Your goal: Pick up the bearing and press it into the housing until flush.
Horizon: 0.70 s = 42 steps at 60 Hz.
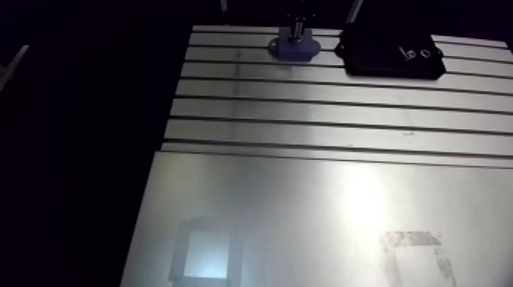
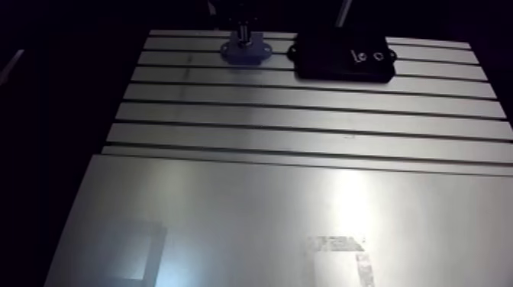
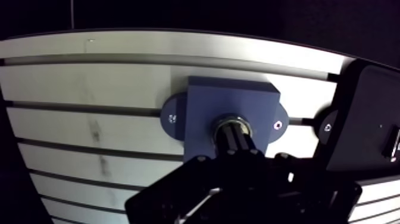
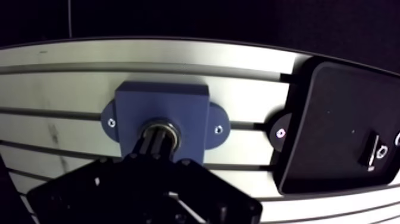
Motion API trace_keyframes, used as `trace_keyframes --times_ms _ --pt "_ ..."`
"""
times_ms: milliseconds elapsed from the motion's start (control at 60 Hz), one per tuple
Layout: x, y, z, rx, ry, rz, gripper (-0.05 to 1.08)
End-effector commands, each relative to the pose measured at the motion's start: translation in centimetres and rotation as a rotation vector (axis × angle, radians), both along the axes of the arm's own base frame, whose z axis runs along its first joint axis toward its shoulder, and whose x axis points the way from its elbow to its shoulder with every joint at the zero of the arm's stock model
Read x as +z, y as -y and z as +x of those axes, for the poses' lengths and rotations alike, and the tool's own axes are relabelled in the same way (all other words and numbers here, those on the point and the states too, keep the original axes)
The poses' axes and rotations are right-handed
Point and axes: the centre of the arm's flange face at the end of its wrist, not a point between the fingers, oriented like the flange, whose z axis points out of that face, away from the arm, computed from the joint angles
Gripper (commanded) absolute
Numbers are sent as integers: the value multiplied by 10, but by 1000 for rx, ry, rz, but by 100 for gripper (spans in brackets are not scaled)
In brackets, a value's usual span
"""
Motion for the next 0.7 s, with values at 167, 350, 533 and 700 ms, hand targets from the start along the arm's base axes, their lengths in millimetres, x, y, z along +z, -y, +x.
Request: trace_keyframes --times_ms 167,350,533,700 --pt "-3 0 2 1 6 0 108" --pt "-3 0 2 1 6 1 108" --pt "-4 0 2 4 6 1 108" --pt "-9 0 3 4 14 1 108"
